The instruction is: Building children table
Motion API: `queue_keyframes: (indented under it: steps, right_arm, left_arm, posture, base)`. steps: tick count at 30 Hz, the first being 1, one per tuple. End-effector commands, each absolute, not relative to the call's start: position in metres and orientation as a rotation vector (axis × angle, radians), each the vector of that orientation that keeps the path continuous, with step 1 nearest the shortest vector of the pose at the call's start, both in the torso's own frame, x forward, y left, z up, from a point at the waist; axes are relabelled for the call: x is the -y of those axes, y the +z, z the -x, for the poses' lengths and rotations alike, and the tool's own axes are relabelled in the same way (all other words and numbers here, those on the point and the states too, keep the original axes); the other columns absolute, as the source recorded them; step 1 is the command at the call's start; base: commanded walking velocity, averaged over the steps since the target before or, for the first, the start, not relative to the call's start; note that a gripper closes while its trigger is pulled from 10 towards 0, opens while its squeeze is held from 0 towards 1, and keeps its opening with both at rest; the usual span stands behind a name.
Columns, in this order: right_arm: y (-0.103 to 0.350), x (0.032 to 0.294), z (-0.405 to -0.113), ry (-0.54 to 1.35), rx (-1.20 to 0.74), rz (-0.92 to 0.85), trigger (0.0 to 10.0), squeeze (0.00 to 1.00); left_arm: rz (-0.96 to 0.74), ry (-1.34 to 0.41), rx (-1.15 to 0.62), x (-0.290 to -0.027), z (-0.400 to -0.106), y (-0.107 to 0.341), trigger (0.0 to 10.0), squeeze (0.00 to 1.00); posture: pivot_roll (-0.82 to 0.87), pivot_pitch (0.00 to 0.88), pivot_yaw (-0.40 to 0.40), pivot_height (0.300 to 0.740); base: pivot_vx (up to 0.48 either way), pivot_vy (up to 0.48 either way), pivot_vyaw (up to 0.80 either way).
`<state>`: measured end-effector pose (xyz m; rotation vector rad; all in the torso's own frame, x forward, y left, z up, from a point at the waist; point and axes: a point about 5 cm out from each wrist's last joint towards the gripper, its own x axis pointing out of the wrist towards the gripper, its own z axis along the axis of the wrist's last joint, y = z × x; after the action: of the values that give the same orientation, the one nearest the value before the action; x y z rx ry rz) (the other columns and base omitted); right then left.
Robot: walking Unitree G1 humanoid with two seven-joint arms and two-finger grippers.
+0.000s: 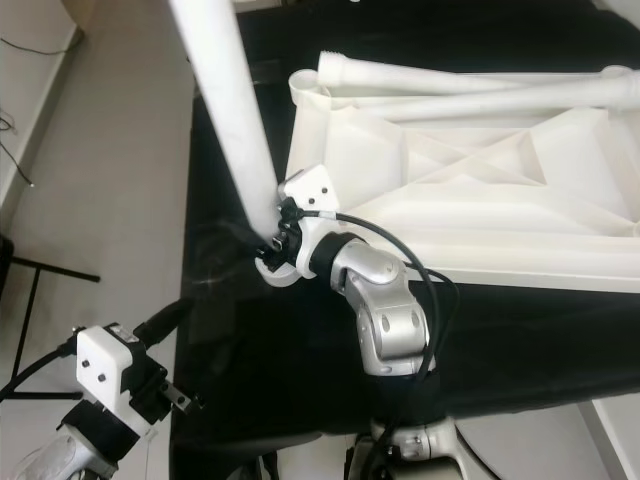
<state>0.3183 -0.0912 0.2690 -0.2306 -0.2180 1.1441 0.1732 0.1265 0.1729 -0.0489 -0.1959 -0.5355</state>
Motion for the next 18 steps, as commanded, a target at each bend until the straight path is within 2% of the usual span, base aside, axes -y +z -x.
queue_keyframes:
  steps: [1,2,8,9,11,12,18]
  right_arm:
    - [0.269,0.086,-0.312,1.305,0.249,0.25,10.0,1.0]
    - [0.272,0.087,-0.313,1.352,0.242,0.267,10.0,0.0]
    - [0.277,0.088,-0.322,1.486,0.197,0.297,10.0,0.0]
    - [0.278,0.089,-0.329,1.522,0.174,0.288,4.9,0.0]
    - [0.278,0.089,-0.334,1.553,0.158,0.275,4.9,0.0]
    - [0.279,0.089,-0.337,1.57,0.147,0.258,0.0,0.0]
    - [0.28,0.092,-0.344,1.644,0.125,0.253,0.0,0.0]
  left_arm:
    - [0.047,-0.538,0.158,-0.128,-0.17,0.166,10.0,0.0]
    - [0.047,-0.537,0.158,-0.128,-0.17,0.166,10.0,0.0]
    - [0.047,-0.533,0.159,-0.127,-0.169,0.166,10.0,0.0]
    - [0.048,-0.533,0.16,-0.127,-0.168,0.166,10.0,0.0]
    - [0.048,-0.533,0.16,-0.127,-0.167,0.167,10.0,0.0]
    - [0.049,-0.534,0.159,-0.126,-0.166,0.167,10.0,0.0]
    - [0.052,-0.536,0.156,-0.126,-0.163,0.168,10.0,0.0]
  posture:
    - [-0.04,0.293,0.097,0.74]
    - [-0.04,0.293,0.095,0.74]
    - [-0.03,0.294,0.093,0.74]
    - [-0.03,0.296,0.091,0.74]
    - [-0.03,0.297,0.091,0.74]
    - [-0.02,0.301,0.09,0.74]
    - [-0.02,0.312,0.085,0.74]
  base:
    - [0.0,0.0,0.0]
    - [0.0,0.0,0.0]
    - [0.0,0.0,0.0]
    - [0.0,0.0,0.0]
    - [0.0,0.0,0.0]
    - [0.0,0.0,0.0]
    - [0.0,0.0,0.0]
